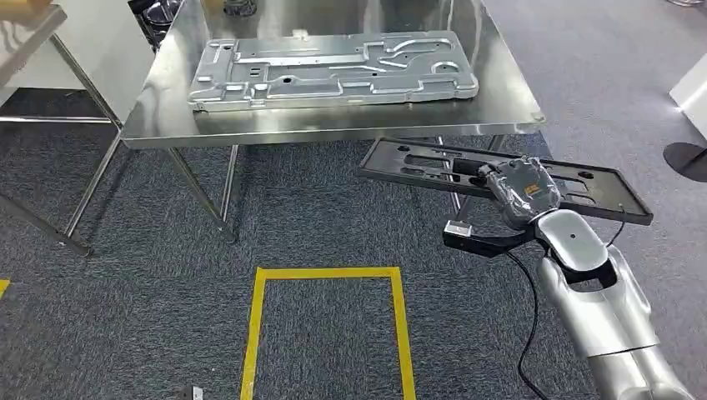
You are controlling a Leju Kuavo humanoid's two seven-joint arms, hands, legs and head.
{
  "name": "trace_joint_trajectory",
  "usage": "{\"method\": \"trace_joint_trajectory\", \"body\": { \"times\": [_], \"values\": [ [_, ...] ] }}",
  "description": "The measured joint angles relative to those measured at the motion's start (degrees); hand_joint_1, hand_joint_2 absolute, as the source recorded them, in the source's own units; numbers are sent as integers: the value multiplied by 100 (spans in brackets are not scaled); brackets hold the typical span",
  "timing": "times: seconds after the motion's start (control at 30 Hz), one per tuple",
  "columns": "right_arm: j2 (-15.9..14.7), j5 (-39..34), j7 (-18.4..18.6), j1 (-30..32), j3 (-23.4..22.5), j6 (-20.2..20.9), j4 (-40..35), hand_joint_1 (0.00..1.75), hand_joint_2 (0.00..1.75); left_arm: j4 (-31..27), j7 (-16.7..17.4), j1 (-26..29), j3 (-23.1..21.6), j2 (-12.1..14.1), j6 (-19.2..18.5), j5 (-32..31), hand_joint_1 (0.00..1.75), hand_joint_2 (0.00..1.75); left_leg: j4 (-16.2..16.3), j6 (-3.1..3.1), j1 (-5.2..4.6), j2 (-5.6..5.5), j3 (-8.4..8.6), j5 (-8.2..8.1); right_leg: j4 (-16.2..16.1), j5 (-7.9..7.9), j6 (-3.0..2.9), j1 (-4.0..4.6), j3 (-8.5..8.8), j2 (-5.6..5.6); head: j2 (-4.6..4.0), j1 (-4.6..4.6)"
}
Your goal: Take the parts from the cabinet and place them on the table.
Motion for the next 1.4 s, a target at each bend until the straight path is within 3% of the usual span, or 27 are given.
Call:
{"method": "trace_joint_trajectory", "body": {
  "times": [0.1, 0.13, 0.17, 0.2, 0.27, 0.3, 0.33, 0.4, 0.5, 0.6, 0.63, 0.67, 0.7, 0.77, 0.8, 0.83, 0.93, 0.97, 1.0, 1.03, 1.1, 1.13, 1.17, 1.23, 1.3, 1.33, 1.4],
  "values": [
    [0, -2, 2, 8, 7, 0, 0, 175, 175, 0, 0, 12, 0, 0, 0, 0, 0, 175, 1320, -36, 21, 1, -678, -549, 3, -36, -66, 23, 32, -6, 0, -20],
    [0, -2, 2, 17, 9, 0, 0, 175, 175, 0, 2, 18, 2, 0, 0, 0, 0, 175, 1662, -42, 22, 1, -891, -603, 5, -49, -71, 28, 43, -4, 0, -26],
    [0, 0, 2, 25, 17, 0, 0, 175, 175, 0, 2, 23, 2, 0, 0, 0, 0, 175, 1680, -41, 24, 1, -946, -502, 5, -64, -71, 29, 63, -1, -2, -22],
    [0, -2, 4, 27, 22, 0, 0, 175, 175, 0, 2, 23, 2, 0, 0, 0, 0, 175, 1400, -28, 24, 1, -859, -243, 7, -87, -63, 29, 94, 6, 0, -24],
    [0, -2, 7, 26, 22, 0, 0, 175, 175, 0, 2, 16, 0, 0, 0, 0, 0, 175, 392, 36, 23, 1, -432, 358, 8, -141, -39, 34, 186, 15, 0, -24],
    [0, -2, 9, 22, 22, 0, 0, 175, 175, 0, 2, 16, 0, 0, 0, 0, 0, 175, -21, 86, 16, 1, -283, 490, 10, -171, -13, 42, 202, 15, -2, -24],
    [0, -2, 9, 11, 22, 0, 0, 175, 175, 0, 0, 5, 0, 0, 0, 0, 0, 175, -163, 95, -3, 1, -183, 404, 43, -194, 25, 81, 188, 32, -2, -20],
    [0, -2, 9, 17, 22, 0, 0, 175, 175, 0, 2, 8, 0, 0, 0, 0, 0, 175, -137, 132, -9, -6, -214, 384, 20, -192, 81, 70, 179, 25, 0, -17],
    [-13, -2, 11, 15, 22, 0, -18, 175, 175, 0, 2, 7, -2, -7, 0, 0, 0, 175, -254, 236, 20, -9, -132, 414, 155, -311, 179, 41, 155, 9, 0, 0],
    [-28, 42, 42, 0, 26, -2, -24, 175, 175, 0, 0, -6, -2, -17, 0, 0, 0, 175, -253, 287, 13, -6, -113, 387, 1446, -880, 228, 36, -526, 9, 0, 2],
    [-28, 72, 42, 8, 33, -9, -24, 175, 175, 0, 2, 0, -2, -17, 0, 0, 0, 175, -249, 287, 13, -6, -109, 375, 1735, -916, 240, 32, -713, 9, 0, 5],
    [-28, 109, 42, 11, 44, -13, -24, 175, 175, 0, 2, 3, -2, -17, 0, 0, 0, 175, -241, 283, 13, -9, -101, 362, 1777, -843, 246, 24, -786, 9, 0, 2],
    [-28, 142, 44, 8, 52, -22, -24, 175, 175, 0, 2, 3, -4, -17, 0, 0, 0, 175, -227, 276, 15, -13, -89, 341, 1555, -633, 248, 10, -726, 7, 0, 7],
    [-28, 225, 50, -26, 59, -87, -24, 175, 175, 0, 2, 3, -7, -31, 0, 0, 0, 175, -184, 242, 21, -24, -42, 277, 602, -57, 232, -6, -317, -2, 0, 7],
    [-28, 273, 63, -48, 68, -149, -24, 175, 175, 0, 2, 1, -7, -33, 0, 0, 0, 175, -169, 217, 19, -27, -29, 242, 166, 67, 214, -11, -156, -11, -2, 7],
    [-24, 335, 87, -70, 85, -234, -13, 175, 175, 0, 0, -4, -7, -35, 0, 0, 0, 175, -141, 182, -26, -29, -53, 221, 91, 1, 187, 34, -107, -9, -2, 2],
    [-22, 470, 171, -77, 133, -435, -11, 175, 175, 0, 2, 3, -7, -35, 4, 0, 0, 175, -185, 111, -9, -25, -34, 216, 104, -18, 86, 54, -121, 6, 0, -11],
    [-22, 516, 227, -74, 140, -555, -13, 175, 175, 0, 2, -7, -7, -33, 4, 0, 0, 175, -172, 64, -28, -25, -24, 176, 58, -6, 35, -3, -79, 6, 0, -20],
    [-20, 531, 287, -76, 146, -650, -15, 175, 175, 0, 2, -4, -9, -33, 4, 0, 0, 175, -68, 33, -8, -16, -47, 110, 37, -15, 12, 1, -47, -5, 0, 0],
    [-20, 535, 365, -84, 155, -754, -15, 175, 175, 0, 2, -5, -11, -33, 4, 0, 0, 175, 212, 17, -4, -6, -173, -48, 38, -33, -28, 3, -21, -17, 0, -48],
    [-17, 542, 483, -91, 208, -885, -15, 175, 175, 0, 2, 3, -11, -33, 7, 0, 0, 175, 1149, -11, 21, -2, -641, -437, 41, -57, -62, 20, 11, -19, 0, -41],
    [-17, 542, 505, -91, 236, -903, -13, 175, 175, 0, 2, 9, -11, -31, 9, 0, 0, 175, 1572, -19, 22, -2, -886, -529, 42, -73, -70, 26, 28, -17, 0, -41],
    [-15, 542, 524, -88, 277, -907, -11, 175, 175, 0, 2, 12, -9, -31, 9, 2, 0, 175, 1697, -21, 22, -2, -996, -478, 42, -90, -72, 29, 48, -14, 0, -41],
    [-15, 542, 572, -90, 330, -937, -9, 175, 175, 0, 2, 11, -11, -31, 15, 0, 0, 175, 1137, 9, 22, -2, -820, 5, 43, -138, -57, 31, 121, -1, 0, -41],
    [-15, 542, 664, -108, 365, -1033, -9, 175, 175, 0, 2, 10, -11, -31, 18, 2, 0, 175, 146, 73, 19, 0, -397, 531, 42, -199, -30, 37, 212, 1, -2, -41],
    [-15, 542, 712, -126, 389, -1138, 0, 175, 175, 0, 6, 5, -11, -28, 18, 2, 0, 175, -37, 84, -11, -7, -291, 471, 52, -227, 3, 71, 216, 5, -2, -33],
    [-17, 542, 774, -155, 426, -1285, 7, 175, 175, 0, 11, 3, -11, -28, 22, 18, 0, 175, -115, 109, -14, -9, -281, 452, 48, -230, 61, 68, 196, 15, 0, -33]
  ]
}}
